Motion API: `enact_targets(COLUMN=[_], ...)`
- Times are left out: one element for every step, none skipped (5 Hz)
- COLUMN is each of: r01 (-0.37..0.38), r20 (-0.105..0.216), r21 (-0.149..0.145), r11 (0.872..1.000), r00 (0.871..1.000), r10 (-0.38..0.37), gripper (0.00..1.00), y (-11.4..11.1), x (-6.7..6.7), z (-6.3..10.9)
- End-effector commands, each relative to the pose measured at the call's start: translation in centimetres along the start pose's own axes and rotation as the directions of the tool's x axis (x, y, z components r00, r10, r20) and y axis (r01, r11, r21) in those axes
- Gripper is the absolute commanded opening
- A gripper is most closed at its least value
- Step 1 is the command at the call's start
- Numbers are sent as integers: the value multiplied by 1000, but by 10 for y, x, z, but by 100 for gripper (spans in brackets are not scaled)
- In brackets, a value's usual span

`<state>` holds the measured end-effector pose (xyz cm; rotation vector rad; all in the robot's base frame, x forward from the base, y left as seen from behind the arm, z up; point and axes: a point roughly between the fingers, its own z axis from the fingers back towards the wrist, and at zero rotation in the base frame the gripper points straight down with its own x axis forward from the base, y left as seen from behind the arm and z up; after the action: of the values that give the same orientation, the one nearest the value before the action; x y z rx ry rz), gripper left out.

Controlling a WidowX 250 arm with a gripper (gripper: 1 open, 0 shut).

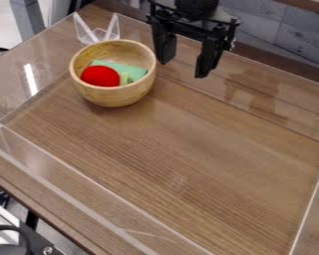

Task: Move the red fruit to the right

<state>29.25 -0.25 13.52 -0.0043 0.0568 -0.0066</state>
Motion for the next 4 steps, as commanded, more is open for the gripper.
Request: enact_targets(r01=[-14, -29, -3, 38], r20=[8, 28, 48, 49], r21=[-1, -2, 6, 15], r11=[1000, 1000, 1000, 999], r00=[1000, 999, 999, 998], r10=[14, 29, 3, -38], gripper=[100, 100, 100, 100], y=[17, 46, 84, 105], x=[1, 2, -2, 3], z=[-3, 7, 12, 2])
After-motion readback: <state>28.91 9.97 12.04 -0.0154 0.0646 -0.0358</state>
